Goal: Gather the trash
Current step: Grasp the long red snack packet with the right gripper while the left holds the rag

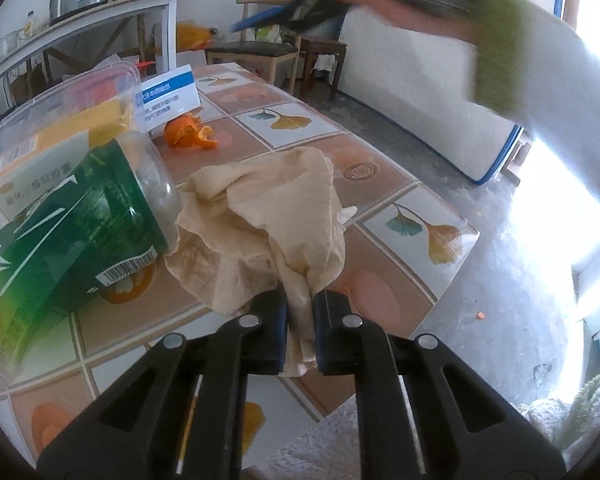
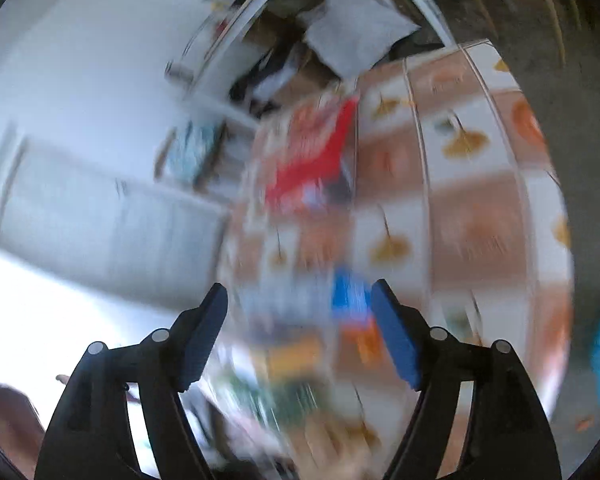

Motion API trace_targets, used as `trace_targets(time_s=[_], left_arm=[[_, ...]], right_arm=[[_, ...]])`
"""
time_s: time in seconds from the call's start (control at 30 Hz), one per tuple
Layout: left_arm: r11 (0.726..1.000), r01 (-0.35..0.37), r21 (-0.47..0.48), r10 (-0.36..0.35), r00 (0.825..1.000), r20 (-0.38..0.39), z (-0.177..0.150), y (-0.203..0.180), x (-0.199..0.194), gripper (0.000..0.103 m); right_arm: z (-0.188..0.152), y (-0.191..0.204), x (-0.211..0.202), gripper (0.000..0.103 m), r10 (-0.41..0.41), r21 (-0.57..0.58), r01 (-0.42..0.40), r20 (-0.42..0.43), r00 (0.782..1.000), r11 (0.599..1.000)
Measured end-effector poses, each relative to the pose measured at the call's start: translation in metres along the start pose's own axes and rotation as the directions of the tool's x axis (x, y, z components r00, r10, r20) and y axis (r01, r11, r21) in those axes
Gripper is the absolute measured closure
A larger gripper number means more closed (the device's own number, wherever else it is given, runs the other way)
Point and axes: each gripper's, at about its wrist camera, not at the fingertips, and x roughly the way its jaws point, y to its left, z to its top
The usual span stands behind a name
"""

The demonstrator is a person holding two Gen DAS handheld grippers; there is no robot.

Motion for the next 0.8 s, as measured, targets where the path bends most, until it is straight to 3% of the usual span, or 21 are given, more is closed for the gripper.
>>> trace_targets(time_s=[0.17, 0.37, 0.47, 0.6, 0.8], left_arm=[[0.999, 0.022, -0.028, -0.022, 1.0, 0.006, 0.0, 0.004, 0.0, 0.095], [0.998, 0.043, -0.045, -0.042, 0.999, 0.009, 0.0, 0.008, 0.002, 0.095], [0.998, 0.05, -0.048, -0.049, 0.999, 0.011, 0.0, 0.009, 0.001, 0.095], [0.997, 0.054, -0.051, -0.053, 0.998, 0.012, 0.0, 0.01, 0.001, 0.095], [0.997, 0.048, -0.053, -0.048, 0.999, 0.014, 0.0, 0.009, 0.001, 0.095]], right_arm=[[0.071, -0.027, 0.078, 0.031, -0.088, 0.146, 0.091, -0.029, 0.996, 0.985], [0.093, -0.039, 0.127, 0.037, -0.039, 0.2, 0.056, -0.088, 0.995, 0.978], [0.093, -0.034, 0.133, 0.052, -0.027, 0.18, 0.043, -0.092, 0.995, 0.983], [0.09, -0.027, 0.137, 0.081, -0.027, 0.152, 0.041, -0.095, 0.995, 0.988], [0.087, -0.013, 0.122, 0.098, -0.004, 0.124, 0.01, -0.052, 0.999, 0.992]])
